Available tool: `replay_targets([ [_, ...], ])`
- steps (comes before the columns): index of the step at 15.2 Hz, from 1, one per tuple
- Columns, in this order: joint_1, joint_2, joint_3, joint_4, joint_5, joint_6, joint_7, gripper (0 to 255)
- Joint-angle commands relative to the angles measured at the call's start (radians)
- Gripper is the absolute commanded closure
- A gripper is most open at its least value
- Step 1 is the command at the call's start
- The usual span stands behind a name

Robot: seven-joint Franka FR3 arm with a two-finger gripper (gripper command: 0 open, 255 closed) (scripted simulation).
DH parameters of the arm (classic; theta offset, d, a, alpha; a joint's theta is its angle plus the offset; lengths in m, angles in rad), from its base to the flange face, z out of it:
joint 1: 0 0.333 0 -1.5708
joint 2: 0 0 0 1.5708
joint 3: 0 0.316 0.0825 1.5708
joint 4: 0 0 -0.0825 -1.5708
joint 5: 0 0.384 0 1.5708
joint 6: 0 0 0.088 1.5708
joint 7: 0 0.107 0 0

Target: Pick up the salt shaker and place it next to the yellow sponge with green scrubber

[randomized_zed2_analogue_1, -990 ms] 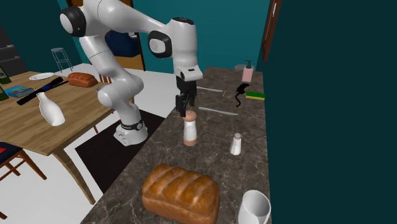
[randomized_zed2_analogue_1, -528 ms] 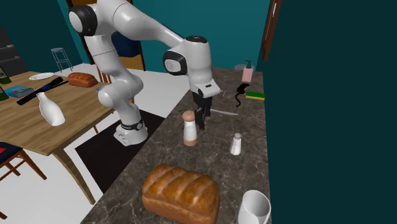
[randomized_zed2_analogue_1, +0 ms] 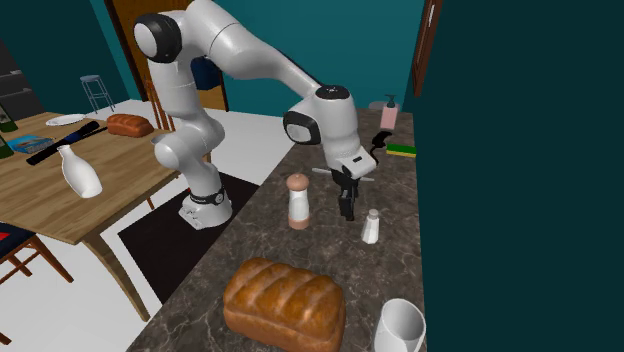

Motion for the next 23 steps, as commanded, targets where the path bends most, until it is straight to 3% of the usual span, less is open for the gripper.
replay_targets([
  [1,0.009,0.081,0.008,0.058,0.045,0.044,-0.031,0],
  [10,0.014,0.197,0.025,0.085,0.092,0.142,-0.066,0],
  [18,0.014,0.197,0.025,0.085,0.092,0.142,-0.066,0],
  [19,0.014,0.197,0.025,0.085,0.092,0.142,-0.066,255],
  [23,0.014,0.197,0.025,0.085,0.092,0.142,-0.066,255],
])
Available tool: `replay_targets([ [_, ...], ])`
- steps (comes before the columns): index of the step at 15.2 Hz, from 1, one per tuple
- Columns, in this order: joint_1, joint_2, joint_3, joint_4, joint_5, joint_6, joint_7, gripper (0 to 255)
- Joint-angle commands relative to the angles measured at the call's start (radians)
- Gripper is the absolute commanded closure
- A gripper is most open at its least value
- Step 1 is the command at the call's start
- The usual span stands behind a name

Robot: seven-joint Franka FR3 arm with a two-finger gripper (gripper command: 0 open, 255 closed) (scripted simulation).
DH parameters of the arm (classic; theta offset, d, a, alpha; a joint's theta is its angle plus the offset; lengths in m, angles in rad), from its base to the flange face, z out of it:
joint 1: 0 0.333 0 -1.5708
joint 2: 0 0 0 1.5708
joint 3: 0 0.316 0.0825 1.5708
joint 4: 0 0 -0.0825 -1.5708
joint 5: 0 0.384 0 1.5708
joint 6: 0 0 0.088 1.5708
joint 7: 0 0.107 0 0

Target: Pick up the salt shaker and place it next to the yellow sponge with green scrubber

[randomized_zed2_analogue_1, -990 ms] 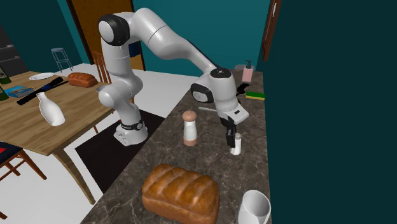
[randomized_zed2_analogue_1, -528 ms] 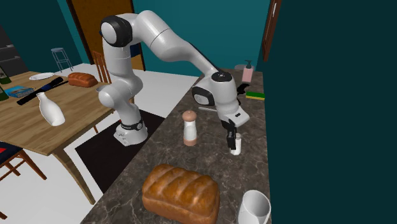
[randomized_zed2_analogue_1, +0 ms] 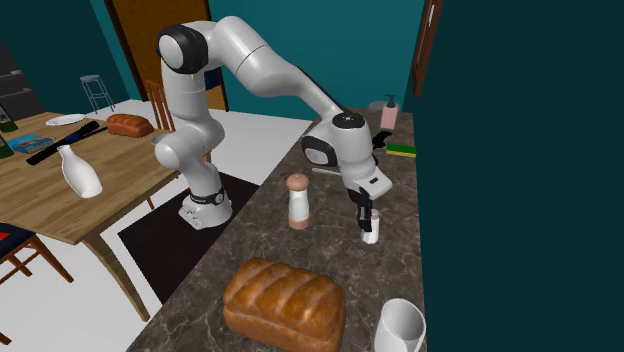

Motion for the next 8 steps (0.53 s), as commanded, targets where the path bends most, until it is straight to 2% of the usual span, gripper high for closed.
replay_targets([
  [1,0.000,0.000,0.000,0.000,0.000,0.000,0.000,255],
  [5,0.000,0.000,0.000,0.000,0.000,0.000,0.000,255],
  [8,0.001,-0.025,-0.004,0.011,-0.013,-0.035,0.014,255],
])
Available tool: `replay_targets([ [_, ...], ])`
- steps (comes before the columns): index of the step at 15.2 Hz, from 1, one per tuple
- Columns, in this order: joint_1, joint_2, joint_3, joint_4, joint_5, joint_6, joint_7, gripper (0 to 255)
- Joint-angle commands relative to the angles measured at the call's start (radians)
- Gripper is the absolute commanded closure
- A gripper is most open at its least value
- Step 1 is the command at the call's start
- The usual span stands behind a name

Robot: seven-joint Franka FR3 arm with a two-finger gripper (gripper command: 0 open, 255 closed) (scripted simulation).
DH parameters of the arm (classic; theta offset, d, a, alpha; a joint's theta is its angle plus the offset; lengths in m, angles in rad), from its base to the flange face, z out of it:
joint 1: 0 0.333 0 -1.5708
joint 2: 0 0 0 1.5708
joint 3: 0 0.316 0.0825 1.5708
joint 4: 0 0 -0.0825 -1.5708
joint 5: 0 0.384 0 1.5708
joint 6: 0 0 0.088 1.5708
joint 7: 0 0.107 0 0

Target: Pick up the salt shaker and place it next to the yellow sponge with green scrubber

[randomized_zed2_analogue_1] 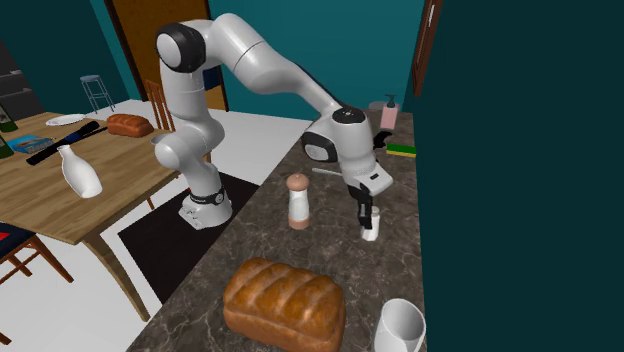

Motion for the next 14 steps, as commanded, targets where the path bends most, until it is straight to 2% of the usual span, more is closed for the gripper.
replay_targets([
  [1,0.000,-0.014,-0.002,0.009,-0.008,-0.023,0.008,255],
  [14,0.000,-0.102,-0.011,0.083,-0.053,-0.181,0.058,255],
])
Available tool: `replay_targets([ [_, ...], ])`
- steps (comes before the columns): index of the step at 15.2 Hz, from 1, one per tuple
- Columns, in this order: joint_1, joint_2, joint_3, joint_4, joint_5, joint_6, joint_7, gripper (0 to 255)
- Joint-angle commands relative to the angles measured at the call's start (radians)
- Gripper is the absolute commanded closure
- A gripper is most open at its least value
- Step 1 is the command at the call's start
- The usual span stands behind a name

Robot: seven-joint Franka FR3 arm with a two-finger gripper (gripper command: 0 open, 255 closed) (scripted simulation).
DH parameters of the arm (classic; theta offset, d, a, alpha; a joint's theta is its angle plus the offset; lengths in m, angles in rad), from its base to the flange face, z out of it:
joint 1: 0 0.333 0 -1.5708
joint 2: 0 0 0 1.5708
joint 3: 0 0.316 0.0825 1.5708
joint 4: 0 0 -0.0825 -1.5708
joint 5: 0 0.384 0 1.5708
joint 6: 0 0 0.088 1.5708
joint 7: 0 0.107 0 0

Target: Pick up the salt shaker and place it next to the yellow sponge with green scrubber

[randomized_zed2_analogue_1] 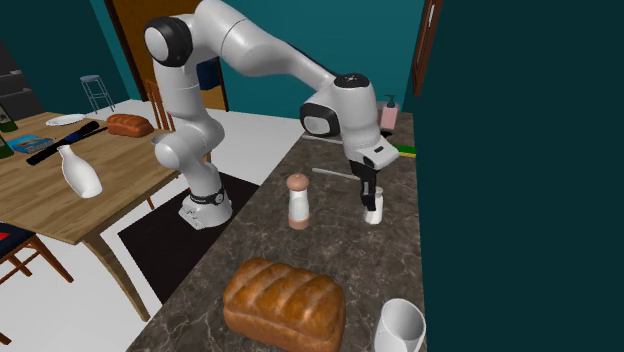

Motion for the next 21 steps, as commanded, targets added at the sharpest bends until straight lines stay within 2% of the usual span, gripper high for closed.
replay_targets([
  [1,0.001,-0.011,0.000,0.016,-0.007,-0.026,0.010,255],
  [18,-0.002,-0.072,-0.004,0.163,-0.040,-0.231,0.056,255],
  [21,0.033,-0.064,0.031,0.170,-0.057,-0.218,0.132,255],
])
